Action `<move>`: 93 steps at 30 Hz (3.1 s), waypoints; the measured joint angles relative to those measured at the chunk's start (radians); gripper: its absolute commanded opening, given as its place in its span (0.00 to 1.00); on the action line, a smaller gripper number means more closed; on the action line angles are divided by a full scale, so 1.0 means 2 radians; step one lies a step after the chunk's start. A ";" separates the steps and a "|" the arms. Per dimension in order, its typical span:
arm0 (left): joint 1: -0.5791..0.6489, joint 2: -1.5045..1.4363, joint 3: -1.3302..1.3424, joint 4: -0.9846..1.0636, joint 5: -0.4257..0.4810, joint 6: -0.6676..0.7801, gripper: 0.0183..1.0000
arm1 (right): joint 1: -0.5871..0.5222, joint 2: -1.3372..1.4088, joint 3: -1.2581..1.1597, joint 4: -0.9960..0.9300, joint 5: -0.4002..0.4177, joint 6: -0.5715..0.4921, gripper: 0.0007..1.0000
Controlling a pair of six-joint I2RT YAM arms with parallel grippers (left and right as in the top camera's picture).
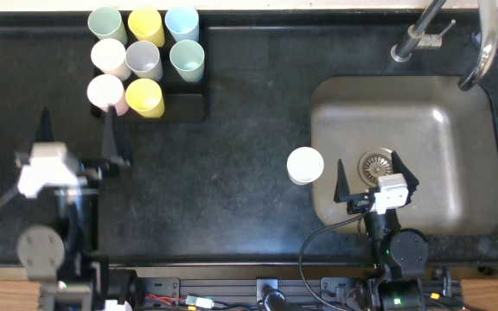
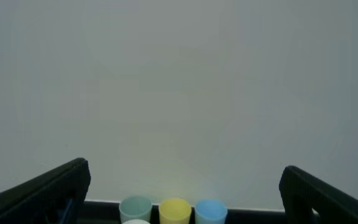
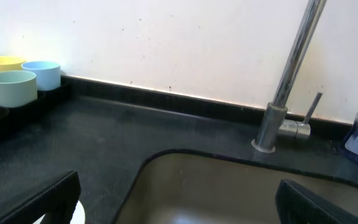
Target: Store Cups
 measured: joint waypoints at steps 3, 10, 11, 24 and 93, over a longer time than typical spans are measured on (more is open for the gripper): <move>0.000 -0.046 -0.054 0.010 0.010 0.003 1.00 | 0.000 0.000 0.000 0.000 0.000 0.000 1.00; -0.001 -0.119 -0.137 -0.011 0.017 0.003 1.00 | 0.000 0.000 0.000 0.000 0.000 0.000 1.00; -0.001 -0.133 -0.146 -0.019 0.017 0.003 1.00 | 0.000 0.000 0.000 0.000 0.000 0.000 1.00; -0.001 -0.206 -0.194 -0.197 0.022 0.014 1.00 | 0.000 0.000 0.000 0.000 0.000 0.000 1.00; -0.001 -0.206 -0.195 -0.207 0.022 0.016 1.00 | 0.000 0.547 0.590 -0.541 -0.101 0.012 1.00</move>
